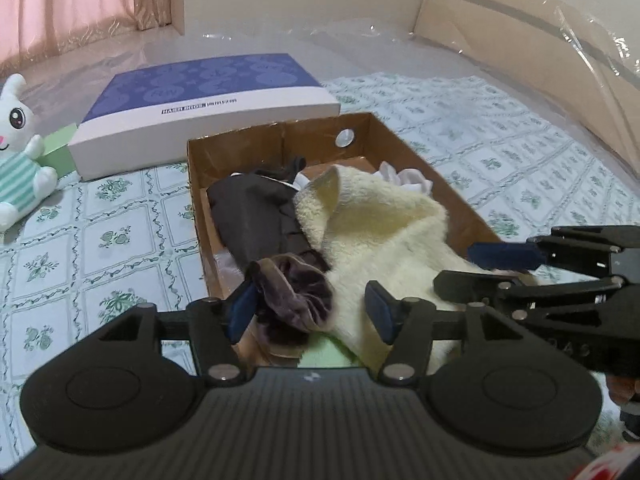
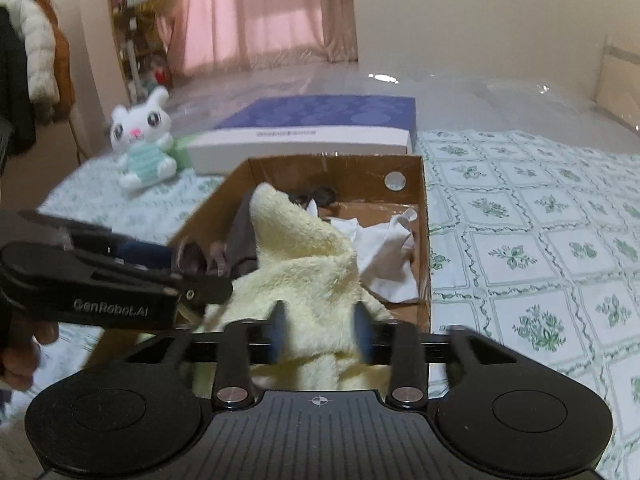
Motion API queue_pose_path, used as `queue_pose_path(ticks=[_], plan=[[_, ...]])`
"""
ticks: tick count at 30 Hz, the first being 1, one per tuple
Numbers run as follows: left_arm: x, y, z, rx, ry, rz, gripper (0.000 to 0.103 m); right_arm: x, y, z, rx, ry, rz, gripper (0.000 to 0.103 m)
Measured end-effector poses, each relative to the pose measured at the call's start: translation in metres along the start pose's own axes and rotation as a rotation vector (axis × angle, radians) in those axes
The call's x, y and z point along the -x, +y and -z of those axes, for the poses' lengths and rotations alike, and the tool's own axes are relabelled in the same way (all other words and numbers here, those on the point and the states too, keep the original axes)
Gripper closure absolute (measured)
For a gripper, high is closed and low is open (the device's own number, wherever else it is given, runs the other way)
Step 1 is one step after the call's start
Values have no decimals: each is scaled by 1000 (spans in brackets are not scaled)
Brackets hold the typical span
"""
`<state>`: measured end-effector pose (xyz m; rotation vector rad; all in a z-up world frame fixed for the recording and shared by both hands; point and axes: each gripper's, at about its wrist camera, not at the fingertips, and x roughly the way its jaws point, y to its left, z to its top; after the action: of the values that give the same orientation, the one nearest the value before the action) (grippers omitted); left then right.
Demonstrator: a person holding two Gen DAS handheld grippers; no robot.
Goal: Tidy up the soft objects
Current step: 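Open both grippers to drop the scrunchie and towel into the box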
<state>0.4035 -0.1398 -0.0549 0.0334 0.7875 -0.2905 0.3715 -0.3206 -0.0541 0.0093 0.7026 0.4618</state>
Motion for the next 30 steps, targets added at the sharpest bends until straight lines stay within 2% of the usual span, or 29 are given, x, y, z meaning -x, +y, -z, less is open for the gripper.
queue_pose_path(ticks=[4, 9, 13, 20, 30], plan=[[23, -5, 11, -16, -20, 10, 42, 19, 3, 3, -52, -38, -27, 50], [50, -6, 23, 17, -37, 28, 41, 42, 13, 11, -77, -58, -32, 41], [71, -5, 32, 36, -42, 12, 41, 60, 21, 17, -111, -80, -22, 35], [116, -8, 49, 51, -56, -14, 41, 93, 34, 29, -192, -114, 18, 31], [189, -12, 86, 48, -82, -66, 41, 153, 61, 45, -270, -148, 14, 31]])
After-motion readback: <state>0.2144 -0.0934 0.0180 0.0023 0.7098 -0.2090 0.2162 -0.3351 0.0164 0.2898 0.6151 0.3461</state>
